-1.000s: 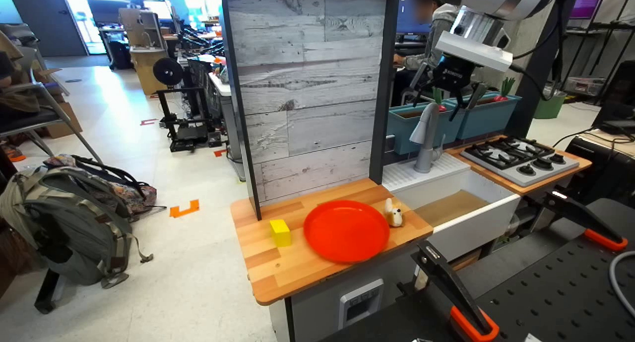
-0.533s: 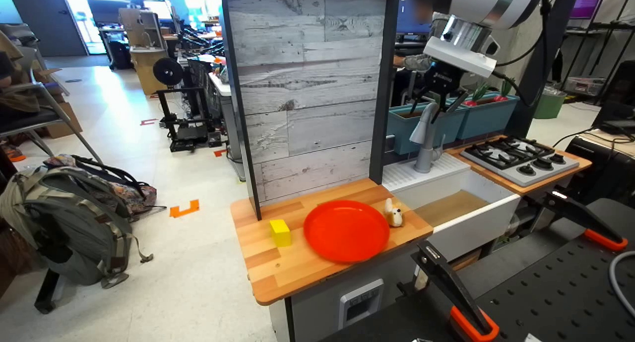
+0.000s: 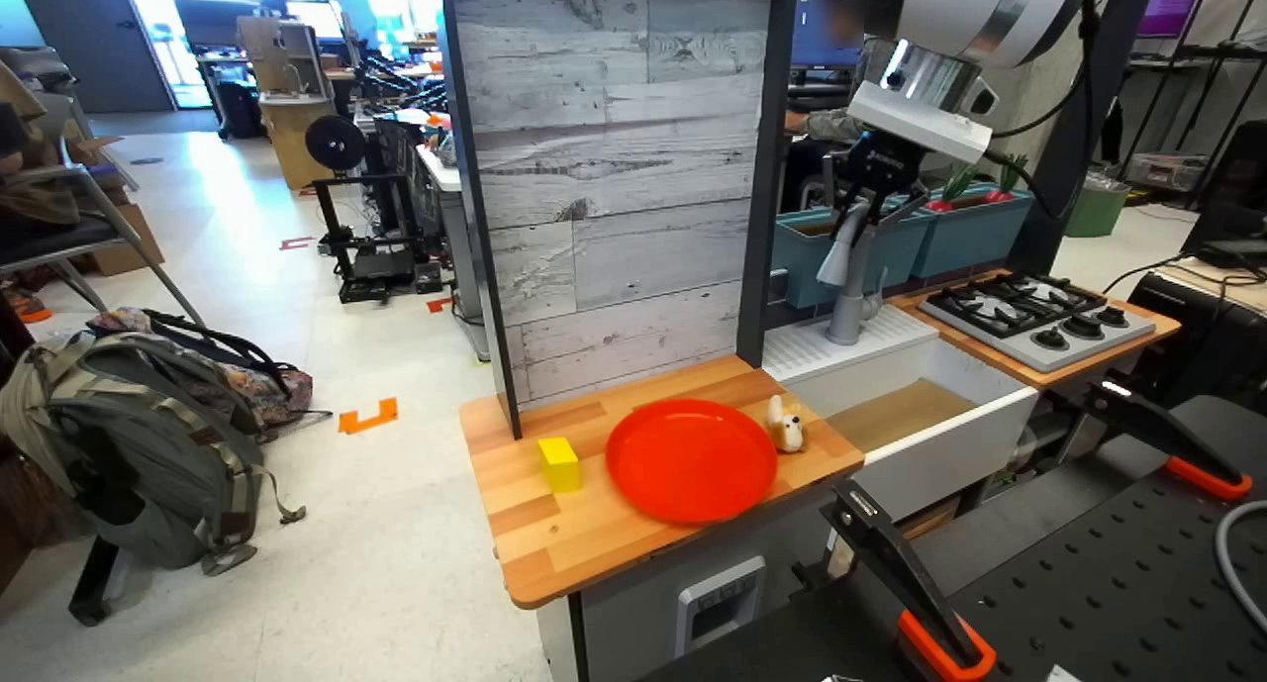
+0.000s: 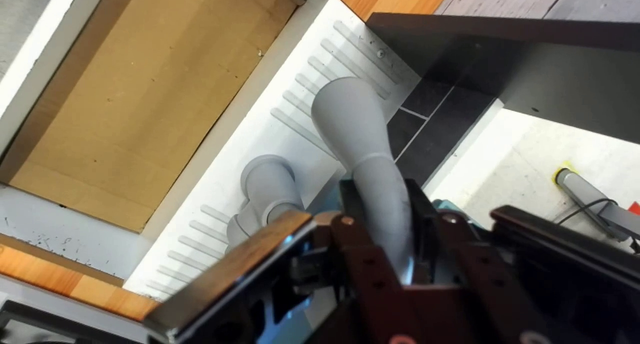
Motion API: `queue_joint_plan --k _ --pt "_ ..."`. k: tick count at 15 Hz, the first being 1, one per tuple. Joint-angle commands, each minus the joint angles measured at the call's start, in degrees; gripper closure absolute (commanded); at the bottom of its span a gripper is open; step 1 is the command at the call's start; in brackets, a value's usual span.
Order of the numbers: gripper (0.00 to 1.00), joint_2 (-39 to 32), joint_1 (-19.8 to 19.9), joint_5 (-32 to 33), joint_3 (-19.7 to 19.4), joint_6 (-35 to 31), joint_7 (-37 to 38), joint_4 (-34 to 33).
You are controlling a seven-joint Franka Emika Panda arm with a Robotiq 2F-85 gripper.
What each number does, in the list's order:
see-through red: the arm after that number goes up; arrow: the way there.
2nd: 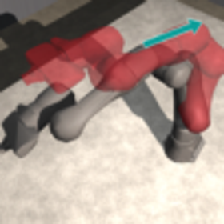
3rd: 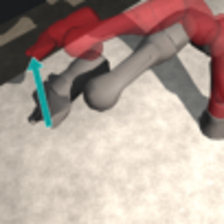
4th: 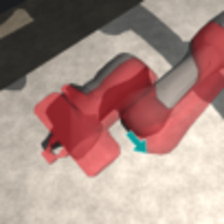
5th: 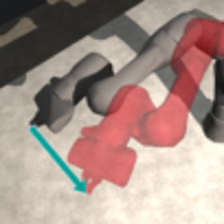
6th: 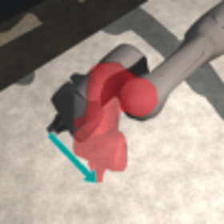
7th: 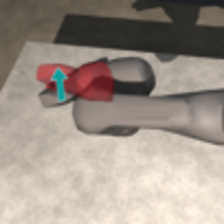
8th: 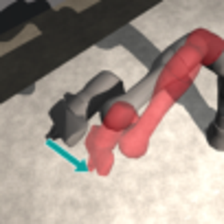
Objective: Slide the spout to the right
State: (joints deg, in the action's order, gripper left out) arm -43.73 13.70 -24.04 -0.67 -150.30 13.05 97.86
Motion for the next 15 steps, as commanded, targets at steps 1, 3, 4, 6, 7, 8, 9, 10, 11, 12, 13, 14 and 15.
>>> queue_joint_plan --k 1,3,4,6,7,8,9,10,11,12,13,14,15 --pt "0.94 1.97 1.07 0.23 0.21 -1.40 -3.82 2.89" --pt "0.94 3.24 1.27 1.78 -0.64 1.04 -5.65 3.69" --pt "0.94 3.58 1.08 2.94 -1.44 2.42 -6.29 3.73" --pt "0.94 4.21 0.44 5.11 -3.27 3.89 -6.89 3.78" --pt "0.94 4.40 0.07 6.67 -4.25 4.69 -6.98 3.58" --pt "0.94 4.41 -0.51 8.51 -5.50 5.57 -6.55 3.13" --pt "0.94 4.26 -1.37 10.94 -7.20 6.42 -5.56 2.31" --pt "0.94 4.37 -1.88 12.77 -8.20 7.48 -5.10 1.85" --pt "0.94 4.17 -2.81 14.99 -9.79 7.97 -4.30 1.23" --pt "0.94 3.96 -3.65 16.83 -11.03 8.09 -3.65 0.81" --pt "0.94 3.73 -4.38 18.47 -12.17 7.96 -3.17 0.56" --pt "0.94 3.75 -5.00 19.92 -13.10 7.98 -2.88 0.62" --pt "0.94 3.65 -5.32 21.31 -13.77 7.87 -3.26 0.52"
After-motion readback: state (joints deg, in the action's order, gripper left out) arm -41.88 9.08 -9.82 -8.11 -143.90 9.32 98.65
